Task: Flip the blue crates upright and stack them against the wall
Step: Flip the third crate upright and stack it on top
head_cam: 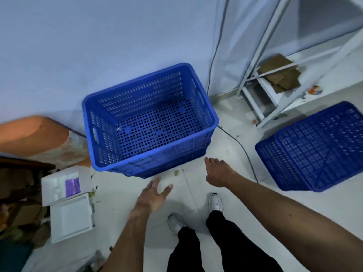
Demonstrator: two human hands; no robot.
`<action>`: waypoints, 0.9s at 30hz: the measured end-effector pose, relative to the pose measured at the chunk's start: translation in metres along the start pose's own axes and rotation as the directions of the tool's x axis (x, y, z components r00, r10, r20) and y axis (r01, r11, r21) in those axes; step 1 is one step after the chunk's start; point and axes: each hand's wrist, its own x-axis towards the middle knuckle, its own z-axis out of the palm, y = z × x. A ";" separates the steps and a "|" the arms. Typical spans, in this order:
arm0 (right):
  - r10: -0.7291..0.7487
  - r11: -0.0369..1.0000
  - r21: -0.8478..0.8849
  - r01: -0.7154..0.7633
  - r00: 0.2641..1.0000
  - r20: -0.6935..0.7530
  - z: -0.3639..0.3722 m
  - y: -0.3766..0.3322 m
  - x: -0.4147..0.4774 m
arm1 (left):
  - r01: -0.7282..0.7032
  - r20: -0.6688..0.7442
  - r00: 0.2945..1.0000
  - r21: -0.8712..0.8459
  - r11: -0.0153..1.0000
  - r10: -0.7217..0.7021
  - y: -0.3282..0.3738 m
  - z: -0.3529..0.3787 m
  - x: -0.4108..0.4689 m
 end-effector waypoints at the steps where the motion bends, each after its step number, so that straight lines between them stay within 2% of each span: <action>1: -0.001 1.000 0.007 0.001 1.000 0.009 0.005 0.005 -0.008 | 0.001 -0.011 1.000 -0.049 0.999 -0.002 0.008 0.004 -0.005; 4: 0.002 1.000 0.019 -0.002 1.000 0.021 0.012 0.019 -0.031 | -0.017 -0.057 0.998 -0.065 0.998 0.013 0.031 0.013 -0.022; 8: 0.064 0.994 0.091 -0.064 0.998 0.011 0.010 0.037 -0.066 | -0.045 -0.080 0.996 0.037 0.998 0.047 0.061 0.021 -0.048; 14: 0.174 0.969 0.178 -0.170 0.985 -0.005 0.014 0.050 -0.125 | -0.164 -0.060 0.982 0.211 0.964 0.181 0.088 0.047 -0.081; 19: 0.298 0.925 0.249 -0.285 0.954 -0.014 0.037 0.043 -0.186 | -0.270 0.010 0.963 0.129 0.954 0.271 0.098 0.077 -0.101; 24: 0.409 0.868 0.289 -0.403 0.912 0.041 0.081 0.027 -0.257 | -0.369 0.109 0.926 0.058 0.928 0.362 0.115 0.111 -0.126; 27: 0.474 0.819 0.329 -0.471 0.877 0.076 0.111 0.021 -0.302 | -0.426 0.163 0.898 0.078 0.901 0.410 0.130 0.134 -0.143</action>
